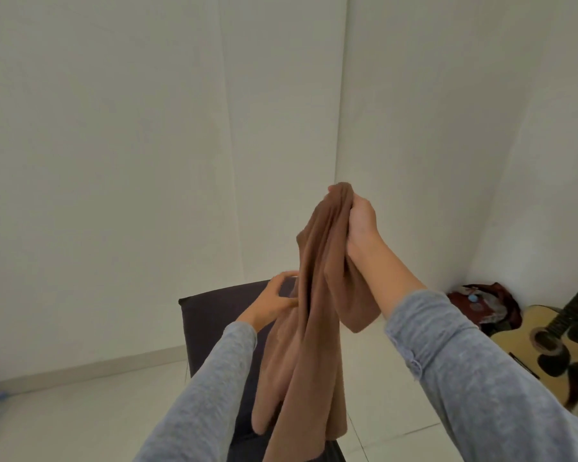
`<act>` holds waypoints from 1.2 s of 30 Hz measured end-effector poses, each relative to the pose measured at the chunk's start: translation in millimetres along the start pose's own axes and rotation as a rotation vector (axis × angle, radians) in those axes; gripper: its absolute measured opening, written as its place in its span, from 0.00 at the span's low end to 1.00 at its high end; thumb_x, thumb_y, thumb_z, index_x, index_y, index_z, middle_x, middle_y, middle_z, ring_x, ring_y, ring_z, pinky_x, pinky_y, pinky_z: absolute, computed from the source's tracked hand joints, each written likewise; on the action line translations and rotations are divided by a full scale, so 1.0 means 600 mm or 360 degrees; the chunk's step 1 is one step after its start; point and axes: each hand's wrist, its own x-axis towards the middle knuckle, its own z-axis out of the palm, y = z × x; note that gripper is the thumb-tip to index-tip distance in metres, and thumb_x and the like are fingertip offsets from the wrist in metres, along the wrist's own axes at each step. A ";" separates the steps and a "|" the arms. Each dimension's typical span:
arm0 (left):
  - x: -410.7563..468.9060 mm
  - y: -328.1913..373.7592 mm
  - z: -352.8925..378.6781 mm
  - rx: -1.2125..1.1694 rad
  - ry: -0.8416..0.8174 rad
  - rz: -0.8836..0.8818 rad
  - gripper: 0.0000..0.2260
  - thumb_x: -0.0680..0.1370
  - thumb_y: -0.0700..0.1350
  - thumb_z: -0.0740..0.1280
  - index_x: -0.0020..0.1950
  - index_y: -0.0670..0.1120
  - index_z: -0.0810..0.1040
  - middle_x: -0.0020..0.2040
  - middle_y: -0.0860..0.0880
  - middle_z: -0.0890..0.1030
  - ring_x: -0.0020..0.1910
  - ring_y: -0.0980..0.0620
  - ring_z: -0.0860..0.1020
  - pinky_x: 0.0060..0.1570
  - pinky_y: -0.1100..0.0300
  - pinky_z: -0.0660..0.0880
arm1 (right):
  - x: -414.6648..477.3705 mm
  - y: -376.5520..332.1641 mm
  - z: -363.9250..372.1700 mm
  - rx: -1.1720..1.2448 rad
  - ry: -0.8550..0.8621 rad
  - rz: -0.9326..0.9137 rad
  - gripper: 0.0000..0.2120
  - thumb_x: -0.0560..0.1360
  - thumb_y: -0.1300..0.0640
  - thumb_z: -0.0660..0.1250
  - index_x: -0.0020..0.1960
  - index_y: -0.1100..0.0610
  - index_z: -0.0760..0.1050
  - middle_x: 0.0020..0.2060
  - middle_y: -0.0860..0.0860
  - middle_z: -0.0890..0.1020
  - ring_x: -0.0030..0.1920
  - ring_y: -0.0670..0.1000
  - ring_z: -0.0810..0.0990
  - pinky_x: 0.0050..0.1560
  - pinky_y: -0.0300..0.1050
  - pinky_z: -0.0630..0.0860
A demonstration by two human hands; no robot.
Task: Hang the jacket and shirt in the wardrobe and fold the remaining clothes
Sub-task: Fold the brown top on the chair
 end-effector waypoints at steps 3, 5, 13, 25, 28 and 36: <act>0.007 -0.001 0.018 0.0034 -0.0311 -0.0017 0.12 0.77 0.42 0.66 0.58 0.54 0.78 0.55 0.57 0.79 0.55 0.61 0.77 0.60 0.60 0.72 | 0.005 -0.006 -0.014 -0.0073 -0.0030 -0.0087 0.11 0.73 0.61 0.57 0.32 0.56 0.68 0.23 0.50 0.69 0.23 0.48 0.67 0.25 0.36 0.64; 0.017 -0.012 0.018 0.0018 -0.0315 -0.0020 0.11 0.78 0.43 0.65 0.58 0.56 0.78 0.55 0.57 0.80 0.56 0.59 0.78 0.61 0.59 0.72 | 0.013 -0.006 -0.031 -0.0174 -0.0039 -0.0214 0.13 0.73 0.61 0.52 0.32 0.58 0.69 0.22 0.50 0.68 0.22 0.47 0.63 0.23 0.36 0.60; 0.043 0.000 -0.095 0.0353 0.0552 0.0307 0.07 0.78 0.35 0.61 0.46 0.41 0.78 0.44 0.46 0.79 0.46 0.52 0.75 0.42 0.74 0.67 | 0.033 0.020 -0.103 -0.1429 -0.0079 -0.0366 0.29 0.77 0.37 0.56 0.31 0.61 0.74 0.18 0.48 0.66 0.21 0.47 0.64 0.25 0.39 0.61; 0.000 0.018 -0.164 0.0597 0.0608 0.0222 0.17 0.71 0.49 0.73 0.30 0.46 0.67 0.27 0.55 0.68 0.28 0.59 0.65 0.31 0.67 0.61 | 0.074 0.080 -0.128 -0.2424 0.0288 -0.0725 0.07 0.74 0.60 0.63 0.39 0.57 0.78 0.33 0.51 0.79 0.39 0.54 0.78 0.38 0.44 0.72; -0.010 -0.003 -0.172 0.0962 0.0565 0.0232 0.13 0.71 0.38 0.69 0.33 0.45 0.66 0.34 0.51 0.67 0.33 0.55 0.66 0.37 0.61 0.62 | 0.072 0.075 -0.119 -0.2258 0.0349 -0.0762 0.09 0.71 0.68 0.60 0.40 0.61 0.78 0.35 0.53 0.80 0.33 0.47 0.75 0.32 0.31 0.69; -0.011 -0.014 -0.166 0.0679 0.0894 -0.0008 0.17 0.72 0.29 0.56 0.57 0.43 0.68 0.50 0.45 0.72 0.47 0.48 0.71 0.47 0.58 0.67 | 0.079 0.086 -0.152 -0.2332 0.0478 -0.0709 0.14 0.72 0.70 0.55 0.52 0.65 0.77 0.51 0.61 0.76 0.49 0.57 0.74 0.48 0.42 0.67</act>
